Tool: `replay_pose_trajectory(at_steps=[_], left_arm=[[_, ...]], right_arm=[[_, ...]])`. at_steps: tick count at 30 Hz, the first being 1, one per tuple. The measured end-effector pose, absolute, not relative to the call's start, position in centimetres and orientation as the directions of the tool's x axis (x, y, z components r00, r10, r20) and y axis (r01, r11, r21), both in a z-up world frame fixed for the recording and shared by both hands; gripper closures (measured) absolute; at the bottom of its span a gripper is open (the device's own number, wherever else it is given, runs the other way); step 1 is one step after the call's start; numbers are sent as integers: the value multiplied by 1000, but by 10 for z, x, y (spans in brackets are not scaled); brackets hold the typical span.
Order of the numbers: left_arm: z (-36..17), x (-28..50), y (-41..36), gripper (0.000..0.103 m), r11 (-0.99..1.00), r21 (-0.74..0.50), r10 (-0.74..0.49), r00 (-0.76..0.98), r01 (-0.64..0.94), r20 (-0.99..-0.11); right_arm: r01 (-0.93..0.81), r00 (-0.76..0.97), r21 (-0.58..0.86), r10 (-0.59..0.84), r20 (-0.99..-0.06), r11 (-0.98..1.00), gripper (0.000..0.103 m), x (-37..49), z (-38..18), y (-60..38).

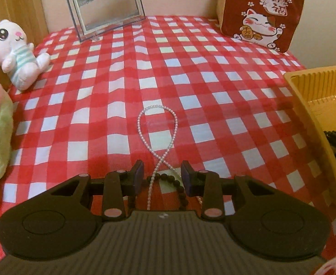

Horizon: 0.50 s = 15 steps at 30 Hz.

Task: Organize jewelry
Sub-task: 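Move the left tool to the white pearl strand on the cloth, then close the left tool on the white pearl strand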

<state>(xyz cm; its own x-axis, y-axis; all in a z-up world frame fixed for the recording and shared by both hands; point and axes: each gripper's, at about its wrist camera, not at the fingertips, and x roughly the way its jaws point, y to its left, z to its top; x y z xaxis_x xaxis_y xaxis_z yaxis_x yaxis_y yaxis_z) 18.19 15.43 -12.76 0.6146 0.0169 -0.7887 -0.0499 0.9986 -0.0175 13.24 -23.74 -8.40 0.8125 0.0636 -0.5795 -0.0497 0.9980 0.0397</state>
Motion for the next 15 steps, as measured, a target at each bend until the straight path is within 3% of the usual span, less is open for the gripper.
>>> replay_pose_trajectory(at_steps=[7,12,15], left_arm=[[-138,194,159,81,998,-43,-6,584,-49,-812],[-139,198,160,97,997,-73,-37,579,-39,-814],[-138,198,158,101,997,-76,-45,577,-29,-815]], right_arm=[[-45,808,39,59,-586,998,98,135,-85,-238],[-43,805,37,56,-590,998,98,135,-86,-238],[-42,805,37,56,-591,998,98,135,-86,-239]])
